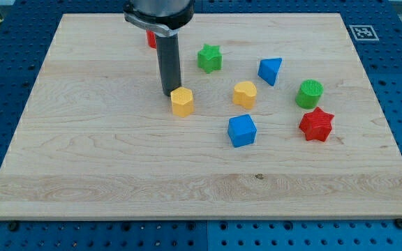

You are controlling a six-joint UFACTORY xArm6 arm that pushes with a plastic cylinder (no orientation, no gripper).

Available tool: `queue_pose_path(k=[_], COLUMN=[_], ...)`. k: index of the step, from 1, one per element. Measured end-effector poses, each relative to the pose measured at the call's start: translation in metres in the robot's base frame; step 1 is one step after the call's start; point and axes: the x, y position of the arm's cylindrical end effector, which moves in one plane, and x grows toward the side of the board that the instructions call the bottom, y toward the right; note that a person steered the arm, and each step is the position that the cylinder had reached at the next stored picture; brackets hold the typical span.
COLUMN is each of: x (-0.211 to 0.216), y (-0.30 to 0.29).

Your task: Place the red circle top to the yellow hexagon

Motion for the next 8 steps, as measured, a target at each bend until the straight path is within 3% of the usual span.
queue_pose_path(k=[2,5,7,8], x=[0.004,-0.103,-0.107,-0.103], y=[0.010,-0.014,-0.031,-0.079])
